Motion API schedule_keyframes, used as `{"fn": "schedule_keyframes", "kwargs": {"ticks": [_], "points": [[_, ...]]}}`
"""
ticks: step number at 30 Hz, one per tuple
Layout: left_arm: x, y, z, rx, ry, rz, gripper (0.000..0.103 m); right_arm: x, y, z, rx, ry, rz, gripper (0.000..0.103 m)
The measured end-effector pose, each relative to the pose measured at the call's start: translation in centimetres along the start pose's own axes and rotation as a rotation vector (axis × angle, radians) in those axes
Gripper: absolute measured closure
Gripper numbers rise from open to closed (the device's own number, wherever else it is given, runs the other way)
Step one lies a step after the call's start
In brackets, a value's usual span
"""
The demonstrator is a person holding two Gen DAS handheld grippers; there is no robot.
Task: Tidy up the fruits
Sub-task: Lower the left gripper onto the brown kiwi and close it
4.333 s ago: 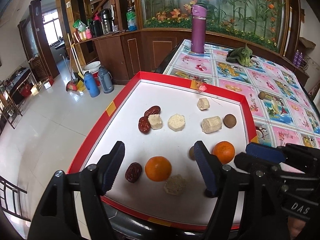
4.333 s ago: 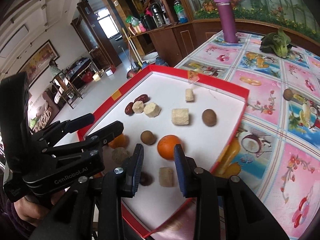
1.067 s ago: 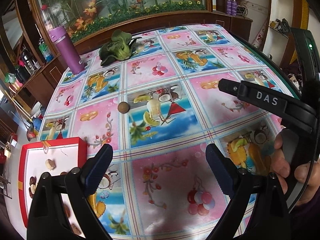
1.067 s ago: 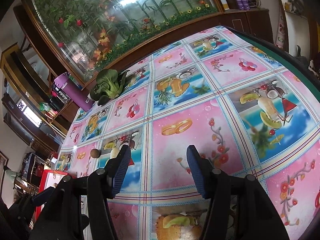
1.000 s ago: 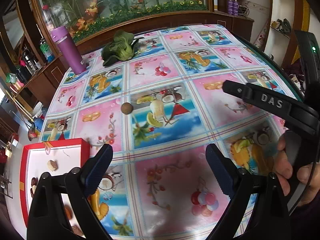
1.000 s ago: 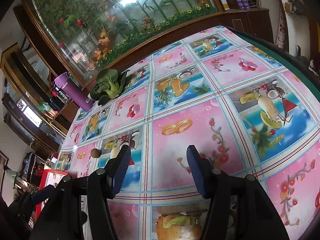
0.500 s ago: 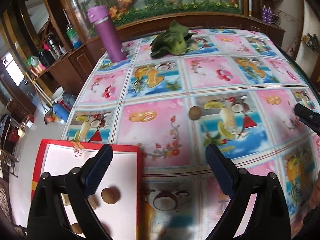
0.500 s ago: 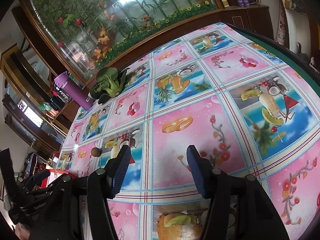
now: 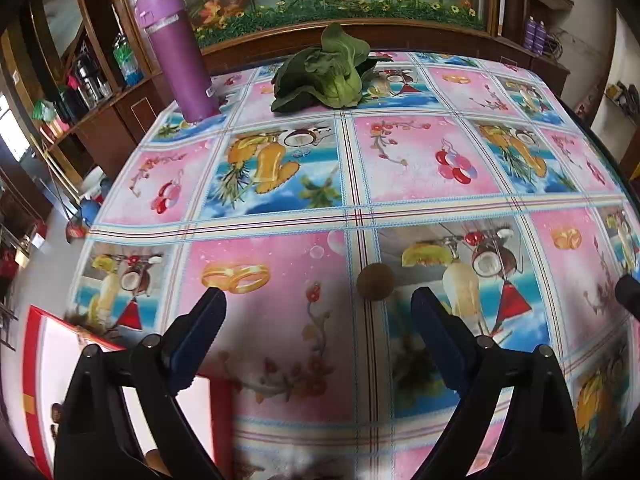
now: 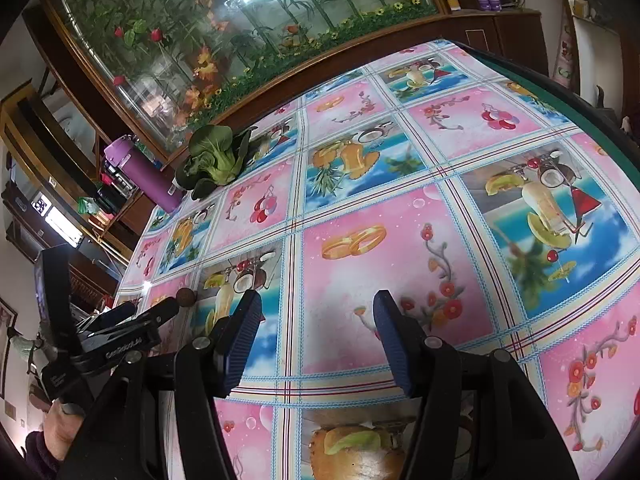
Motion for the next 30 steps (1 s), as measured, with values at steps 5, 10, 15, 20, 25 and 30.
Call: {"fn": "schedule_keyframes", "kwargs": {"ticks": [5, 10, 15, 20, 25, 30], "points": [[0.4, -1.1, 0.0, -0.001, 0.022, 0.011, 0.015, -0.3, -0.1, 0.2, -0.010, 0.012, -0.004, 0.045], [0.7, -2.5, 0.2, -0.028, 0.039, 0.019, 0.036, -0.4, -0.2, 0.3, -0.015, 0.020, -0.006, 0.045], [1.3, -2.6, 0.3, -0.030, 0.052, 0.056, 0.058, -0.4, -0.2, 0.3, -0.015, 0.021, -0.005, 0.045], [1.8, -1.6, 0.4, -0.024, 0.032, 0.068, 0.072, -0.3, -0.1, 0.2, -0.005, 0.034, 0.008, 0.045], [1.9, 0.0, 0.7, -0.013, 0.031, 0.089, 0.078, -0.1, -0.1, 0.1, 0.007, 0.042, 0.022, 0.045], [1.3, 0.7, 0.3, 0.006, 0.037, 0.082, 0.078, -0.2, -0.3, 0.2, 0.009, 0.059, 0.033, 0.045]]}}
Point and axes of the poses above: each gripper's, at about its wrist camera, not at the fingertips, and y roughly against the way its jaws point, x to its right, z to its underside, the point moved 7 cm from there along -y, roughly the way its jaws point, and after that the axes turned 13 degrees about x, right-handed, at the moved point
